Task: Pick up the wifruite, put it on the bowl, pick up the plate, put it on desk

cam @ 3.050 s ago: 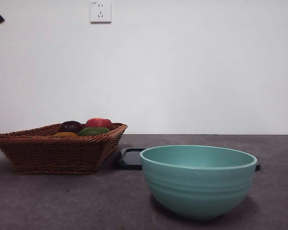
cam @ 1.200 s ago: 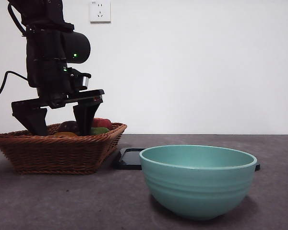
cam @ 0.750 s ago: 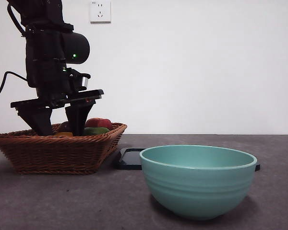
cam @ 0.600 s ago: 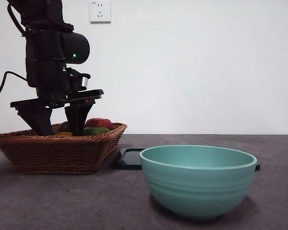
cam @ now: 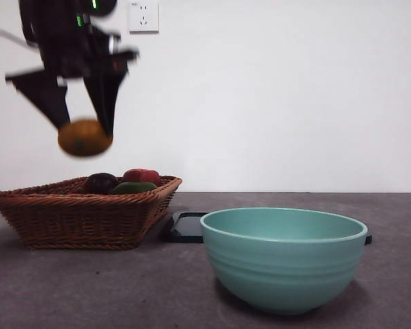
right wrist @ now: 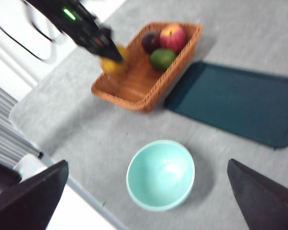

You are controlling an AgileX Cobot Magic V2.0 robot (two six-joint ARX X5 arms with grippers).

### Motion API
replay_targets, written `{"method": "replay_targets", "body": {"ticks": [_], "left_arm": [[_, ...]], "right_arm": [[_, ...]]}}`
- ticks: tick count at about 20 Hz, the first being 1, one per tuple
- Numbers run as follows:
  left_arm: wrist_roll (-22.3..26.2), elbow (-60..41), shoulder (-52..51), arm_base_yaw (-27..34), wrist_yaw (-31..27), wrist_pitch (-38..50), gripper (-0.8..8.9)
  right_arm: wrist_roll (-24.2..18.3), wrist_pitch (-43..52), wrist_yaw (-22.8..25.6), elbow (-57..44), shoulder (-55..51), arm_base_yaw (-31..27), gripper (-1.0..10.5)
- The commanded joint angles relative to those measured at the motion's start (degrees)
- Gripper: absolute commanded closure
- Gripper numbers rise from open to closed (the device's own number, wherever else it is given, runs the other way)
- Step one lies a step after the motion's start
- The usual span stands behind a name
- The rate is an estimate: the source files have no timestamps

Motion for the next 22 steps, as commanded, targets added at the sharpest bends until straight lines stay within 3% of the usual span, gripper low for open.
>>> {"method": "replay_targets", "body": {"ticks": [1,10,15,22], "left_arm": [[0.4,1.5,-2.6,-3.0,-0.1,-2.0,5.78],[-6.5,1.4,-8.3,-21.2,0.1,-6.8,5.78],[-11.8,1.4,-7.1,-30.4,0.1,-3.3,5.78],[-18.7,1.4,0.7,-37.6,0.0,3.8,5.78]], "right_arm": [[0.7,-0.7,0.6,1.0,-1.4,0.2,3.1],[2.8,-6.8,6.0,2.5,-7.0,0.2,3.1],[3.0,-8.4,6.0,5.0,-7.2,0.2,3.1],[2.9,-8.4,7.5,5.9,-7.2,0.2,3.1]]}}
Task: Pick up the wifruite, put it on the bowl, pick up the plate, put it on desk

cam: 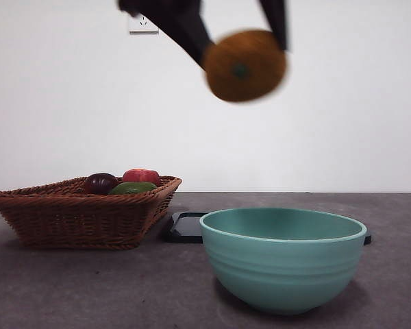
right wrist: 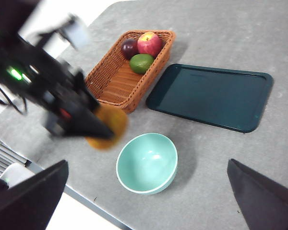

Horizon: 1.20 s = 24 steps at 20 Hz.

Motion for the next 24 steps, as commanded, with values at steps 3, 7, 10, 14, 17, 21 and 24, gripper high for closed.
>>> {"method": "replay_targets", "body": {"ticks": [3,7,10,14,17,21,24], "left_arm": [[-3.2,1.3,8.5,-2.6,-0.2,2.5,5.78],[-4.0,1.3,14.4,-2.5,-0.7,3.3,5.78],[-4.0,1.3,17.1,-2.5,-1.8,4.5,5.78],[-4.2,1.3,20.3,-2.5,-3.2,5.5,5.78],[-4.2,1.3,21.8,-2.3,-3.2,5.5,5.78],[-4.2,1.3,22.0,-2.3,-3.2,5.6,5.77],[-4.2,1.3,22.0,-1.9,-3.2,5.6,5.64]], "right_arm": [[-0.2,0.5,0.1,1.2,0.1,0.2,3.1],[-0.2,0.4,0.1,1.2,0.1,0.2,3.1],[-0.4,0.5,0.1,1.2,0.1,0.2,3.1],[-0.4,0.5,0.1,1.2,0.1,0.2,3.1],[-0.4,0.5,0.1,1.2,0.1,0.2,3.1],[-0.4,0.5,0.1,1.2,0.1,0.2,3.1],[-0.4,0.5,0.1,1.2,0.1,0.2,3.1]]}}
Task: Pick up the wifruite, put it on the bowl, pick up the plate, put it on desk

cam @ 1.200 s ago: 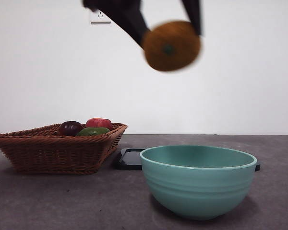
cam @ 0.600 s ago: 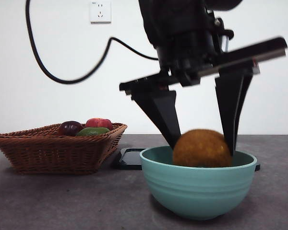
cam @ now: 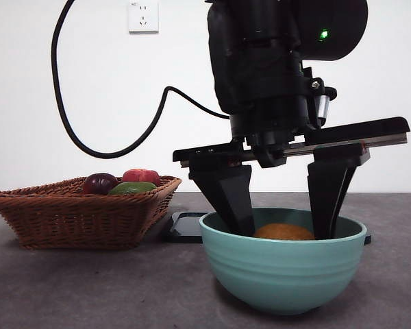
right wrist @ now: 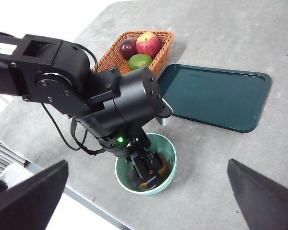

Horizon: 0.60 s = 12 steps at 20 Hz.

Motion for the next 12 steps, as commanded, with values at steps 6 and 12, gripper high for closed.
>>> {"method": "replay_targets", "body": {"ticks": [6,12], "left_arm": [[-0.1,3.2,1.2,-0.3,-0.4,-0.3,3.00],[3.5,12.3,1.1,-0.4,-0.4,-7.3,2.10]], "right_arm": [[-0.3,0.5,0.0,1.2,0.1,0.2,3.1],[-0.6,0.5,0.0,1.2,0.1,0.2,3.1]]}}
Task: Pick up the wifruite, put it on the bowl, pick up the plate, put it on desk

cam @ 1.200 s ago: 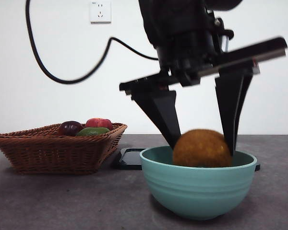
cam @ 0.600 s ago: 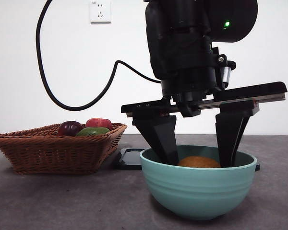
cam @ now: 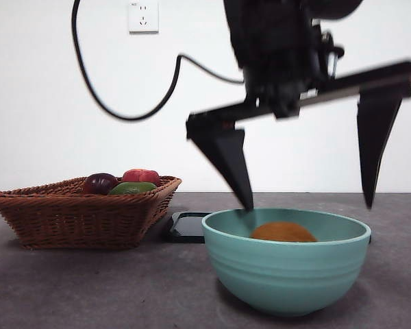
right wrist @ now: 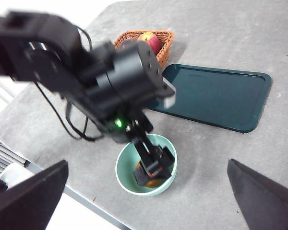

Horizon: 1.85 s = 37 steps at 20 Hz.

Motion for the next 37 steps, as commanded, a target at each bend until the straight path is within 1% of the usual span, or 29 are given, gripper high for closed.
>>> {"method": "replay_targets", "body": {"ticks": [1,6,12,14,18,20,23,27,31,33,37], "left_arm": [[3.0,5.9,1.0,-0.9,-0.5,-4.0,2.10],[9.0,14.9,-2.0,-2.3,-0.6,-12.6,2.12],[13.6,15.5,-13.3,-3.1,-0.6,-18.8,2.13],[14.4,15.5,-17.8,-3.1,-1.0,-19.8,2.14],[14.3,15.3,-26.0,-3.1,-6.3,-22.8,2.15],[14.7,14.1,-30.3,-3.1,-7.2,-23.1,2.15],[15.0,8.8,-38.7,-2.9,-8.0,-23.1,2.15],[16.3,-4.2,-53.8,-2.4,-10.8,-21.8,2.15],[16.4,-16.8,-70.5,-2.4,-10.8,-12.3,2.16],[16.4,-21.6,-77.6,-2.4,-10.8,-10.5,2.15],[13.6,-29.2,-87.9,-2.4,-10.8,-10.7,2.15]], "right_arm": [[-0.5,0.5,0.0,1.2,0.1,0.2,3.1],[-0.6,0.5,0.0,1.2,0.1,0.2,3.1],[-0.9,0.5,0.0,1.2,0.1,0.2,3.1],[-1.2,0.5,0.0,1.2,0.1,0.2,3.1],[-1.2,0.5,0.0,1.2,0.1,0.2,3.1],[-1.1,0.5,0.0,1.2,0.1,0.2,3.1],[-0.9,0.5,0.0,1.2,0.1,0.2,3.1],[-0.9,1.0,0.0,1.2,0.1,0.2,3.1],[-0.6,1.0,0.0,1.2,0.1,0.2,3.1],[0.8,0.9,0.0,1.2,0.1,0.2,3.1],[2.9,0.9,0.0,1.2,0.2,0.2,3.1]]}}
